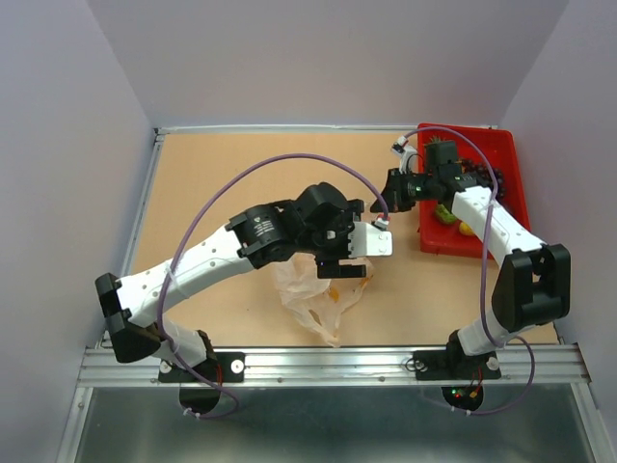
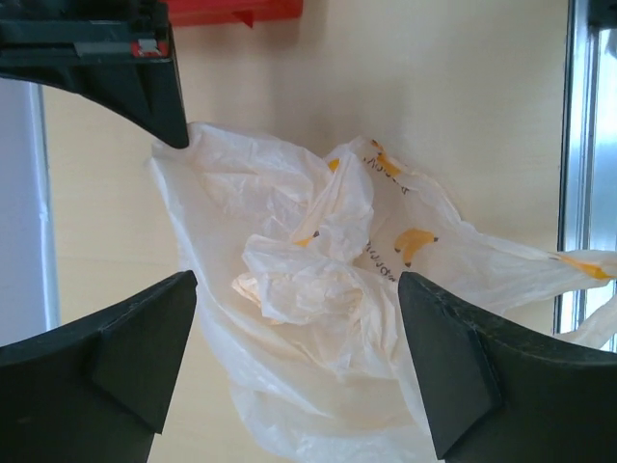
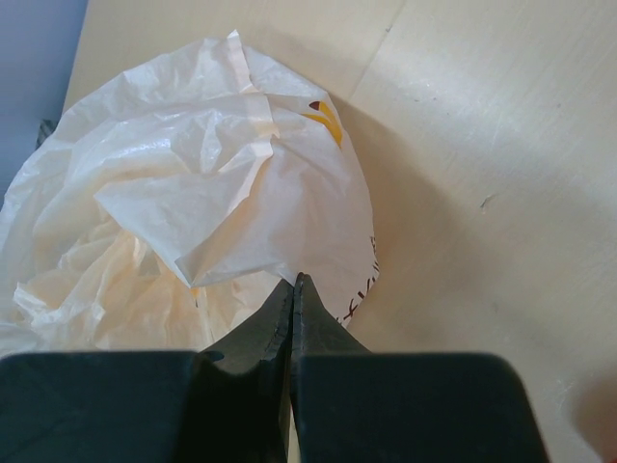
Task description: Place the fake fruits into the plastic bag and tie a complex knot
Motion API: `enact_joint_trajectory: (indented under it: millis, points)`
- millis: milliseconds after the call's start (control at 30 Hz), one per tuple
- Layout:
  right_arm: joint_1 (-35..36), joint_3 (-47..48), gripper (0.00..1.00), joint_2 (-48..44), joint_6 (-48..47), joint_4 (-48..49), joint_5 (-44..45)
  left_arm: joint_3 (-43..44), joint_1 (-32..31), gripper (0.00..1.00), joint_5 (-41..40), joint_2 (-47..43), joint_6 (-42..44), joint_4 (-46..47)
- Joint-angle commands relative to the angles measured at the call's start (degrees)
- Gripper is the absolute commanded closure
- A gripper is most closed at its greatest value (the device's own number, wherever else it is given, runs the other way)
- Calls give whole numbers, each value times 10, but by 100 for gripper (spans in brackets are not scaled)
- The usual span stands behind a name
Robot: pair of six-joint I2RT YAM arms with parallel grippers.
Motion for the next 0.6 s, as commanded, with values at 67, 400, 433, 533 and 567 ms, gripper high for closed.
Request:
enact_joint_trajectory:
  millis: [67,400,433,533,567]
  points:
    - [6,9,100,-44,12,22,-32,-23,13,1,-31,50,-41,13]
    - [9,4,100,-69,17,23,-23,-35,40,17,4,97,-46,1]
    - [10,5,100,-67,16,23,-20,-33,41,25,11,95,-44,-6]
    - [9,14,100,-48,4,25,-7,-25,40,48,23,85,-39,-31]
    - [9,18,100,-42,1,25,-5,-26,40,53,23,80,-36,-36]
